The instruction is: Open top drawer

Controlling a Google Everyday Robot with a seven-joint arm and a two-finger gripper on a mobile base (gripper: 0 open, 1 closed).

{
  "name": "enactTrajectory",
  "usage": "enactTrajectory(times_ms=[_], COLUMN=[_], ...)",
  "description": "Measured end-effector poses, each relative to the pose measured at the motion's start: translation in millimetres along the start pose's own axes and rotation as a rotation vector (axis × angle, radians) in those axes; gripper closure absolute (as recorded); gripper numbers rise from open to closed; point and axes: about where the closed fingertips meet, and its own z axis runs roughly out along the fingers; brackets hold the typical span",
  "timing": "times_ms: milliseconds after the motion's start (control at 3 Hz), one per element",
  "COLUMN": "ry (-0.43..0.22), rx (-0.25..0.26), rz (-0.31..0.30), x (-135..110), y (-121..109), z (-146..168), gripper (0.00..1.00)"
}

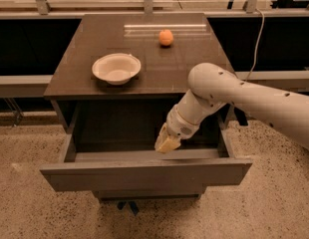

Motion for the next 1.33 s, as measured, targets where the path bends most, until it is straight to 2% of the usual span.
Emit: enactTrajectory(times_ms=[333,1000,1333], ry=[-0.006,0.002,-0.018], rx=[-0.015,0.006,-0.009], rz=[-0.020,-0.078,-0.067], x=[10,14,6], y=[-7,-18,1], z=[7,20,42], gripper=[1.00,1.00,1.00])
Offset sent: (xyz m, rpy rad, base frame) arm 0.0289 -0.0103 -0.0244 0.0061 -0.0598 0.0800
